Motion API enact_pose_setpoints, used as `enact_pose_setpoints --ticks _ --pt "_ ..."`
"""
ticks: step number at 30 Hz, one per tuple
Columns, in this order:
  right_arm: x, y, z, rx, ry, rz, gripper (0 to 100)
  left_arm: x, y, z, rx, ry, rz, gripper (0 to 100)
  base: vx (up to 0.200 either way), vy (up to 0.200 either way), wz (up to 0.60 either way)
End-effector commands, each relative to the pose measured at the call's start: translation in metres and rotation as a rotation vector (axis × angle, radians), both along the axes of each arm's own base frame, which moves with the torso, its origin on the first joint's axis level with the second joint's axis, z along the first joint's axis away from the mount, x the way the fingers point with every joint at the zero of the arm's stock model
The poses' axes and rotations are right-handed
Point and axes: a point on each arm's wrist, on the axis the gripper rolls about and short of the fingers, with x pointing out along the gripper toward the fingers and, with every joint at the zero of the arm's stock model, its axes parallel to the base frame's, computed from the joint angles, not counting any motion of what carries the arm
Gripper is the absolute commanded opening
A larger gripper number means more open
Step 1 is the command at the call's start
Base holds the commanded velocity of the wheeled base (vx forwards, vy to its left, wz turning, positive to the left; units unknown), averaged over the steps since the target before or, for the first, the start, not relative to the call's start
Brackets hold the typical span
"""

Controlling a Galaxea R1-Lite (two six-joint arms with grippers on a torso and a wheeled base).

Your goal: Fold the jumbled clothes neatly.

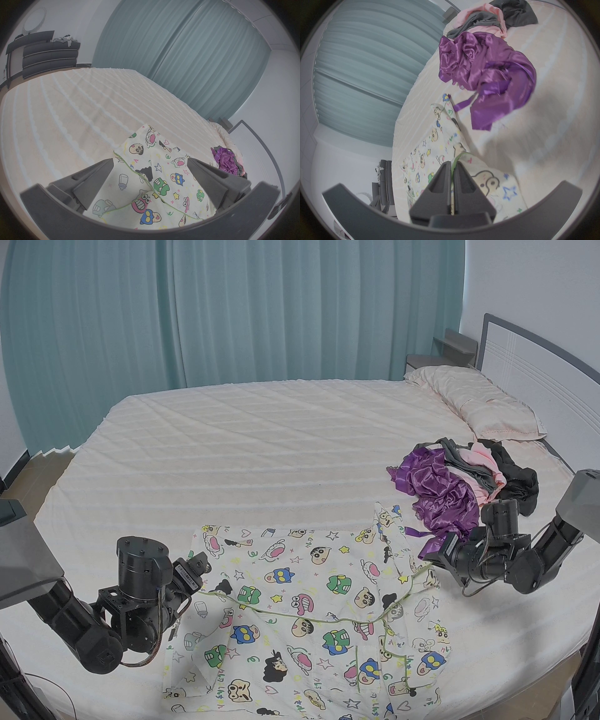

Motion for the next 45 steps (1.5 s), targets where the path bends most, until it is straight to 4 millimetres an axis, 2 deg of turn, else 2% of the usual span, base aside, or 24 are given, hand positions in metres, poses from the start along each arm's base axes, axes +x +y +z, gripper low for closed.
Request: enact_pose_setpoints --ticks 1,9,10,17,18,21,22,23,24,26,27,28,30,32,38,45 --pt "0.035 -0.002 0.001 -0.002 -0.001 -0.024 0 0.002 -0.001 -0.006 0.010 0.020 0.002 100 0.000 0.000 0.00" --pt "0.056 -0.004 -0.015 -0.015 0.037 -0.035 0 0.002 -0.001 -0.009 0.013 0.027 0.001 100 0.000 0.000 0.00" --pt "0.057 -0.004 -0.017 -0.018 0.042 -0.033 100 0.003 -0.001 -0.010 0.015 0.030 0.002 100 0.000 0.000 0.00" --pt "0.062 -0.009 -0.015 -0.029 0.025 -0.064 100 0.003 -0.001 -0.012 0.018 0.038 0.003 100 0.000 0.000 0.00" --pt "0.058 -0.016 0.003 -0.025 -0.023 -0.087 100 0.003 -0.002 -0.012 0.017 0.036 0.001 100 0.000 0.000 0.00" --pt "0.052 -0.020 0.016 -0.022 -0.044 -0.094 100 0.003 -0.002 -0.012 0.017 0.036 0.001 100 0.000 0.000 0.00" --pt "0.048 -0.020 0.026 -0.022 -0.066 -0.094 100 0.003 -0.002 -0.012 0.019 0.037 0.000 100 0.000 0.000 0.00" --pt "0.048 -0.020 0.026 -0.022 -0.066 -0.094 100 0.003 -0.002 -0.012 0.019 0.037 0.000 100 0.000 0.000 0.00" --pt "0.042 -0.019 0.037 -0.024 -0.087 -0.087 100 0.003 -0.002 -0.012 0.019 0.038 0.000 100 0.000 0.000 0.00" --pt "0.036 -0.013 0.043 -0.023 -0.092 -0.071 100 0.003 -0.002 -0.012 0.019 0.038 0.000 100 0.000 0.000 0.00" --pt "0.035 -0.012 0.043 -0.023 -0.090 -0.068 100 0.003 -0.002 -0.012 0.019 0.038 0.000 100 0.000 0.000 0.00" --pt "0.025 -0.003 0.044 -0.023 -0.083 -0.039 100 0.003 -0.002 -0.012 0.019 0.037 0.000 100 0.000 0.000 0.00" --pt "0.016 0.007 0.044 -0.024 -0.075 -0.012 100 0.003 -0.002 -0.012 0.019 0.038 0.000 100 0.000 0.000 0.00" --pt "0.015 0.011 0.044 -0.047 -0.077 -0.028 100 0.003 -0.002 -0.012 0.019 0.037 0.000 100 0.000 0.000 0.00" --pt "0.027 -0.004 0.022 -0.107 -0.008 -0.087 100 0.003 -0.002 -0.012 0.019 0.037 0.000 100 0.000 0.000 0.00" --pt "0.031 -0.022 0.018 -0.117 0.042 -0.133 100 0.003 -0.002 -0.012 0.019 0.037 0.000 100 0.000 0.000 0.00"
